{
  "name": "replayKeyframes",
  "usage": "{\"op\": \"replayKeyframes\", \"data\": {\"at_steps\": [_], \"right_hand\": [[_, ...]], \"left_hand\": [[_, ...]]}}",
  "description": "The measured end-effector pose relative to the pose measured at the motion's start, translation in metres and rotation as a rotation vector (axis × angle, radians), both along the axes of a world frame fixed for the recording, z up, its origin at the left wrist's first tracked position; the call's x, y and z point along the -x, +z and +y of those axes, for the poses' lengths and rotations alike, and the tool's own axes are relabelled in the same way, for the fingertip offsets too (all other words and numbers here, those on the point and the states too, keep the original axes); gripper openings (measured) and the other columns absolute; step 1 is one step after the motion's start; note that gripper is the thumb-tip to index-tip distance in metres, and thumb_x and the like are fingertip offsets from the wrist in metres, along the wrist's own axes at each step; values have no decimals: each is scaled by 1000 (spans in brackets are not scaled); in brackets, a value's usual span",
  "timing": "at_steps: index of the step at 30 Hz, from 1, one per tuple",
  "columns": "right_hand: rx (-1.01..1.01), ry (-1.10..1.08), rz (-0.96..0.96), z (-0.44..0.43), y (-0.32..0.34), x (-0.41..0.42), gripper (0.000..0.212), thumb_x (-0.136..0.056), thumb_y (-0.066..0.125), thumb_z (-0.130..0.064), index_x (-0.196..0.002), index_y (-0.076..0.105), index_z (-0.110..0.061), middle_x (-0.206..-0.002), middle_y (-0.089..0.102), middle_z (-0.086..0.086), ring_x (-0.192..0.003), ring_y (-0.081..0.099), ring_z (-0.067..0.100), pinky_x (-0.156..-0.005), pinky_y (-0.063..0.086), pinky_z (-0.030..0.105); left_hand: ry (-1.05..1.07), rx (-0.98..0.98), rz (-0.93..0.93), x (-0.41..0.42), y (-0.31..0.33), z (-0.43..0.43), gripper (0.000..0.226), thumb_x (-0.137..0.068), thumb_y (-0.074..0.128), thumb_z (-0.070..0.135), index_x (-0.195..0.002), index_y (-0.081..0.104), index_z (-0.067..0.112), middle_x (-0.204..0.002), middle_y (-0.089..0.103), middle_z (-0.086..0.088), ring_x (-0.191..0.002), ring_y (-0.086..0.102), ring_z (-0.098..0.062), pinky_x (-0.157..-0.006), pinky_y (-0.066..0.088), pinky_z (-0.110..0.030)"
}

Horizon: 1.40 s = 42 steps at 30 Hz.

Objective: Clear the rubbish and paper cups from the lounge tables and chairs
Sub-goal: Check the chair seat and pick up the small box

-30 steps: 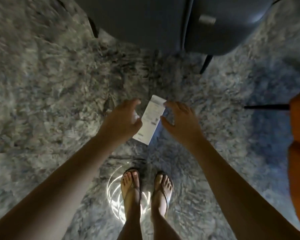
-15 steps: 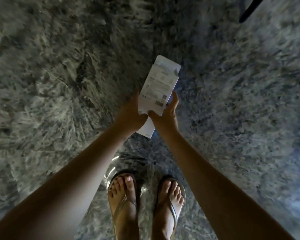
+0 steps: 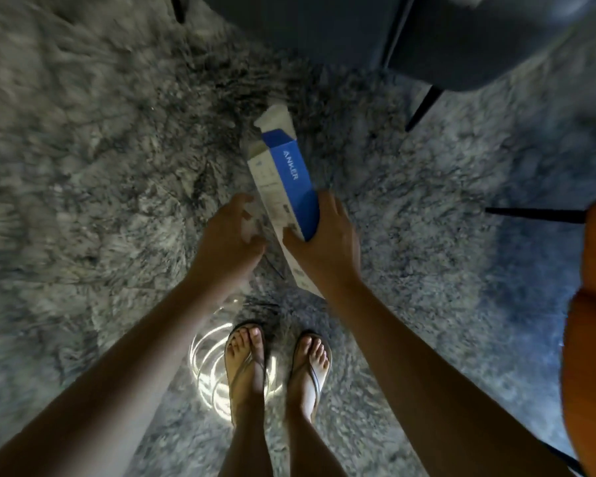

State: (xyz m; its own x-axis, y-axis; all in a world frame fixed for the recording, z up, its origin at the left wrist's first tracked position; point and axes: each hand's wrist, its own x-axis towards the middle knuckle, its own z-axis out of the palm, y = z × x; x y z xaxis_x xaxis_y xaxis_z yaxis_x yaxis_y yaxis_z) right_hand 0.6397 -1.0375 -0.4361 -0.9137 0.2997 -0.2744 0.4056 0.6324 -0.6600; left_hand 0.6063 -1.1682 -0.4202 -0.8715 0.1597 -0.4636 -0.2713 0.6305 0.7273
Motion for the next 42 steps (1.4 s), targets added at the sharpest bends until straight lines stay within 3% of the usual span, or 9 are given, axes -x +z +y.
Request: {"op": "replayKeyframes", "data": {"at_steps": [6, 10, 13, 16, 19, 22, 25, 31, 42], "right_hand": [[-143, 191, 179, -24, 171, 53, 53, -73, 71, -25, -119, 50, -8, -106, 58, 10, -91, 56, 26, -65, 37, 26], [-148, 307, 255, -54, 286, 96, 48, -73, 67, -28, -114, 51, -8, -105, 60, 9, -95, 57, 31, -72, 44, 35], [-172, 399, 365, -80, 376, 137, 49, -74, 68, -31, -114, 50, -8, -105, 61, 10, -96, 57, 32, -76, 45, 36], [-216, 498, 458, -109, 455, 181, 50, -76, 66, -36, -114, 47, -10, -107, 59, 9, -99, 57, 29, -77, 45, 36], [-219, 556, 514, -140, 521, 225, 46, -79, 64, -36, -111, 45, -10, -108, 58, 7, -99, 56, 26, -76, 45, 36], [-229, 601, 563, -174, 574, 265, 45, -80, 64, -36, -111, 44, -11, -107, 58, 7, -98, 57, 25, -73, 46, 35], [-256, 626, 614, -210, 616, 311, 45, -81, 63, -36, -111, 43, -11, -107, 58, 7, -96, 58, 26, -67, 41, 31], [-289, 582, 692, -288, 683, 420, 44, -79, 63, -32, -111, 38, -14, -105, 59, 6, -93, 56, 29, -62, 36, 30], [-353, 372, 667, -343, 709, 670, 47, -81, 60, -33, -117, 38, -11, -103, 58, 8, -91, 56, 28, -62, 41, 32]], "left_hand": [[37, 123, 225, 53, 169, -59, 35, -76, 60, 0, -109, 53, 10, -95, 60, -8, -80, 58, -23, -65, 43, -29], [65, 273, 302, 81, 285, -107, 40, -78, 60, 5, -116, 52, 12, -109, 58, -7, -87, 56, -23, -65, 32, -22], [101, 356, 379, 99, 381, -145, 44, -80, 60, 7, -123, 49, 11, -117, 57, -14, -97, 59, -30, -74, 42, -28], [150, 378, 471, 117, 463, -179, 48, -81, 60, 4, -127, 47, 7, -112, 57, -20, -92, 59, -36, -71, 45, -33], [198, 402, 542, 138, 529, -211, 48, -80, 60, 3, -126, 47, 8, -109, 55, -17, -79, 52, -25, -67, 36, -26], [220, 409, 618, 167, 584, -242, 45, -78, 59, 1, -121, 48, 5, -110, 53, -18, -83, 53, -29, -69, 37, -27], [217, 417, 715, 211, 629, -277, 45, -77, 60, 2, -120, 48, 2, -109, 55, -19, -96, 55, -33, -77, 40, -31], [168, 408, 772, 325, 694, -355, 44, -77, 59, 6, -120, 49, 6, -101, 55, -14, -88, 56, -28, -74, 43, -33], [-26, 392, 826, 614, 709, -415, 33, -82, 57, 15, -114, 52, 12, -111, 54, -8, -100, 54, -25, -82, 42, -28]]}}
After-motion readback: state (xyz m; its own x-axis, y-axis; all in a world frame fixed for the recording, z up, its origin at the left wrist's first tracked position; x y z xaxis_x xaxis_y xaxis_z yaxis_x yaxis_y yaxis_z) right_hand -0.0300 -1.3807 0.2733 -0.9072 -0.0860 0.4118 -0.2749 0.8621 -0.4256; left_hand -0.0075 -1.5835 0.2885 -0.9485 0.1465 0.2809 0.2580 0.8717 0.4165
